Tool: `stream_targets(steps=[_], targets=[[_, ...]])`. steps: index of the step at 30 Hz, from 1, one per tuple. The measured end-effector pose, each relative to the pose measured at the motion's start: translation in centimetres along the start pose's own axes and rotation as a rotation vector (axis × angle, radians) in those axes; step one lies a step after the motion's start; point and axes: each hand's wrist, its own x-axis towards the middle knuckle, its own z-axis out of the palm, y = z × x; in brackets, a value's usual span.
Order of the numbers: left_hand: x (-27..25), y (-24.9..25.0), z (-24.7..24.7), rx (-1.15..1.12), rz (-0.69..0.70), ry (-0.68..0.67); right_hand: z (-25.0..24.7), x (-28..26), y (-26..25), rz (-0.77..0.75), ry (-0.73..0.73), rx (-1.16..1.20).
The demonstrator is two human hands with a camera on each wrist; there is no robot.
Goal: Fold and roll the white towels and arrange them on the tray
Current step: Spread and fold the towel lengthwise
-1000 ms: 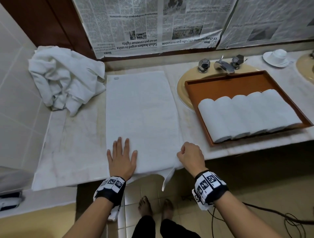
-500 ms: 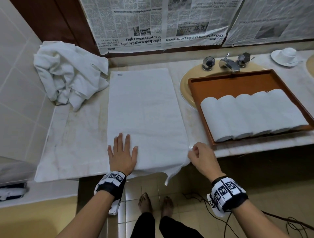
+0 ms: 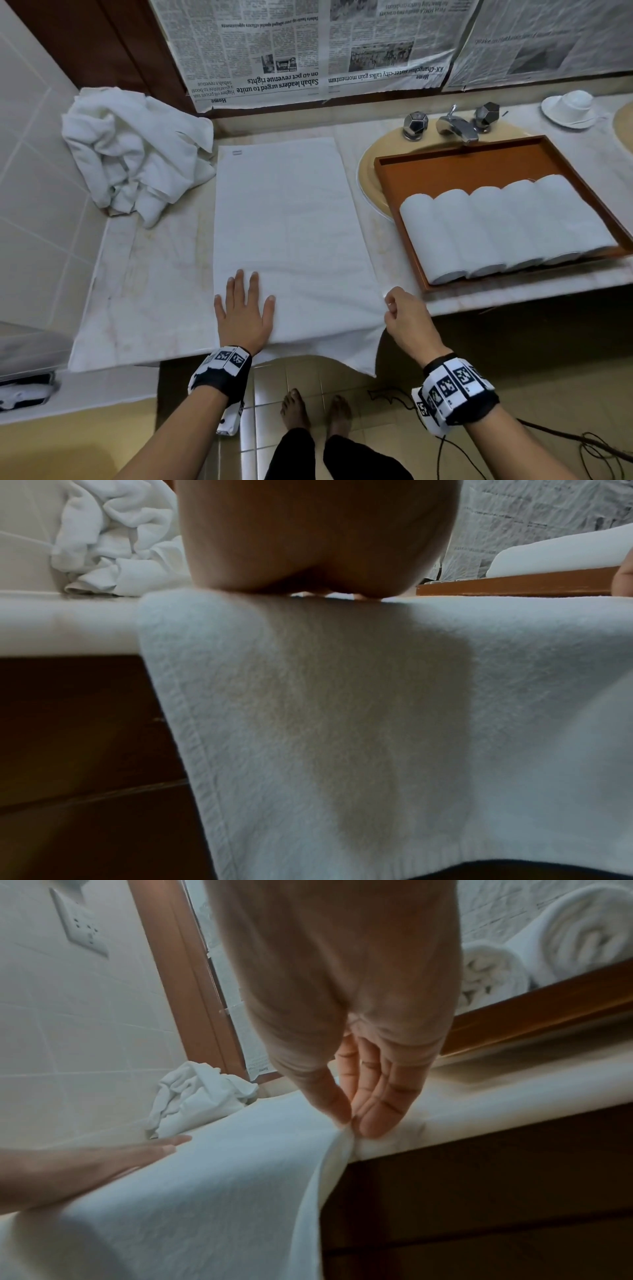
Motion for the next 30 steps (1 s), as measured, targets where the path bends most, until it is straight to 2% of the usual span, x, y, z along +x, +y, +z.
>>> stream_targets(steps=[7, 11, 14, 20, 24, 28, 30], targets=[[0.0, 0.0, -0.3, -0.010, 0.010, -0.025, -0.6, 0.4, 0.6, -0.059, 0.027, -0.071], [-0.3, 0.2, -0.6, -0.024, 0.015, -0.018, 1.2, 0.6, -1.0, -0.239, 0.089, -0.090], [-0.8, 0.6, -0.2, -0.007, 0.017, -0.016, 3.8, 1.5, -2.1, -0.319, 0.011, -0.184], [-1.0, -0.4, -0.3, 0.043, -0.007, -0.020, 5.5, 2.2, -0.5, -0.250, -0.128, -0.456], [-1.1, -0.4, -0.6, 0.041, -0.019, -0.032, 5.2, 2.9, -2.2, -0.130, -0.052, -0.397], [-0.5, 1.0, -1.0, -0.018, 0.019, -0.045, 7.1, 4.2, -5.7, -0.261, -0.053, -0.325], [0.0, 0.6, -1.1, -0.020, -0.003, -0.069, 7.8, 5.0, -5.8, -0.251, -0.078, -0.353]])
